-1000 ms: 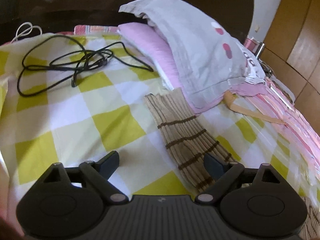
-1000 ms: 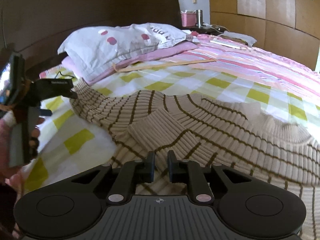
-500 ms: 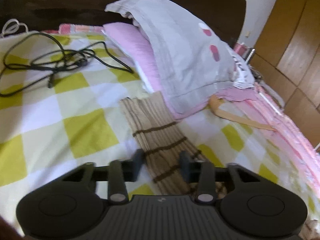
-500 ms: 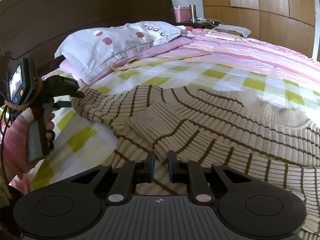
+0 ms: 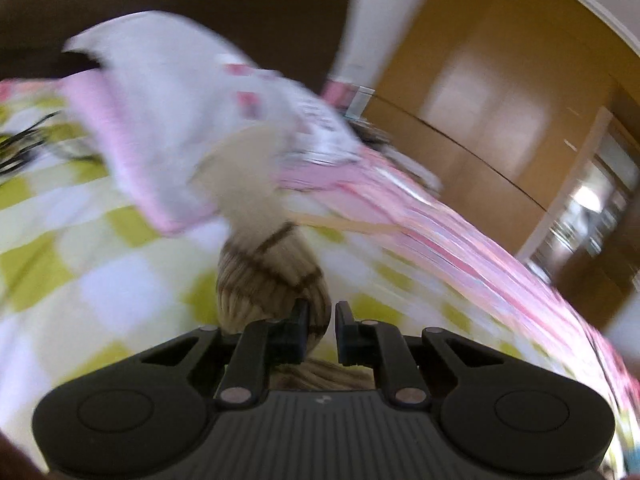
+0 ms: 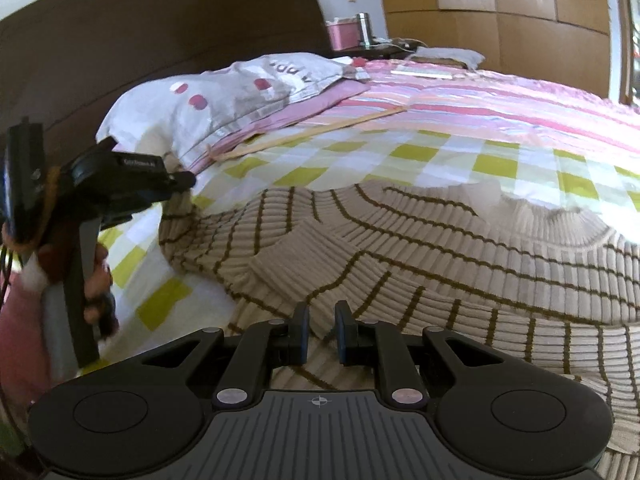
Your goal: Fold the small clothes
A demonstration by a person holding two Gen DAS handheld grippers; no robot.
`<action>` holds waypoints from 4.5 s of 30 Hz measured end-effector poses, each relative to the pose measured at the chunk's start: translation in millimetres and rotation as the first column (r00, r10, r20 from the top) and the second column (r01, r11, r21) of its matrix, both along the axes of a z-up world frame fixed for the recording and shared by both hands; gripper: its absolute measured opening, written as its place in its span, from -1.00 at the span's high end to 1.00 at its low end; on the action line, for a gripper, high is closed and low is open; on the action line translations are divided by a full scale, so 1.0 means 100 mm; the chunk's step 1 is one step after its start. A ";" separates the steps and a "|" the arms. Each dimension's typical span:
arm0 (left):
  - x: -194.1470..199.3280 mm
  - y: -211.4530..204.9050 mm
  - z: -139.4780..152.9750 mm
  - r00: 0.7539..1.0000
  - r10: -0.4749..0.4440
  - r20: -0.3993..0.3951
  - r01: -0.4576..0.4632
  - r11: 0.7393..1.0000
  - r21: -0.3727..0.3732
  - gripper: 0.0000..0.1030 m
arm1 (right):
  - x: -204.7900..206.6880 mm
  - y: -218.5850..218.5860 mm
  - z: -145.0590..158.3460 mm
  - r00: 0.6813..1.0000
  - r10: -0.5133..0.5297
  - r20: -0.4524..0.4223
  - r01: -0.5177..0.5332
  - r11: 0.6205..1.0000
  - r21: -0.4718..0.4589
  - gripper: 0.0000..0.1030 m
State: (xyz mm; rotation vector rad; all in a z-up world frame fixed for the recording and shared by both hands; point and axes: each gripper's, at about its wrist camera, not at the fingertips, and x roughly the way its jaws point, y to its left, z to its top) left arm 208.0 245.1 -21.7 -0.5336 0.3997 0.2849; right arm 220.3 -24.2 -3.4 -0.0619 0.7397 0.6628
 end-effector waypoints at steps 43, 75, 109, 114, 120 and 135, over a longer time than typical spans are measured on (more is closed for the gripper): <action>0.06 0.09 -0.16 0.991 -0.083 -0.104 0.083 0.997 -0.007 0.12 | 1.60 0.83 -0.29 0.892 -0.191 -0.411 0.304 0.924 0.232 0.25; -0.04 -0.06 -0.01 0.993 -0.112 0.033 0.109 0.992 0.069 -0.21 | 1.42 0.33 0.50 0.949 -0.190 -0.251 0.279 0.878 0.389 0.90; -0.09 -1.07 0.04 0.849 -0.527 -0.035 0.521 0.824 0.224 -0.22 | 0.80 -1.20 1.20 0.925 -0.365 -0.106 0.375 0.834 0.405 0.91; -0.11 -1.16 0.02 0.820 -0.569 -0.066 0.568 0.792 0.225 -0.22 | 0.56 -1.55 0.91 0.893 -0.419 -0.163 0.449 0.809 0.380 0.91; -0.09 -1.24 -0.04 0.794 -0.598 -0.109 0.606 0.764 0.219 -0.22 | 0.40 -1.84 0.35 0.834 -0.482 -0.268 0.546 0.792 0.273 0.90; -0.08 -1.30 -0.06 0.758 -0.636 -0.146 0.652 0.731 0.201 -0.23 | 0.27 -1.88 -0.08 0.793 -0.517 -0.323 0.584 0.796 0.158 0.86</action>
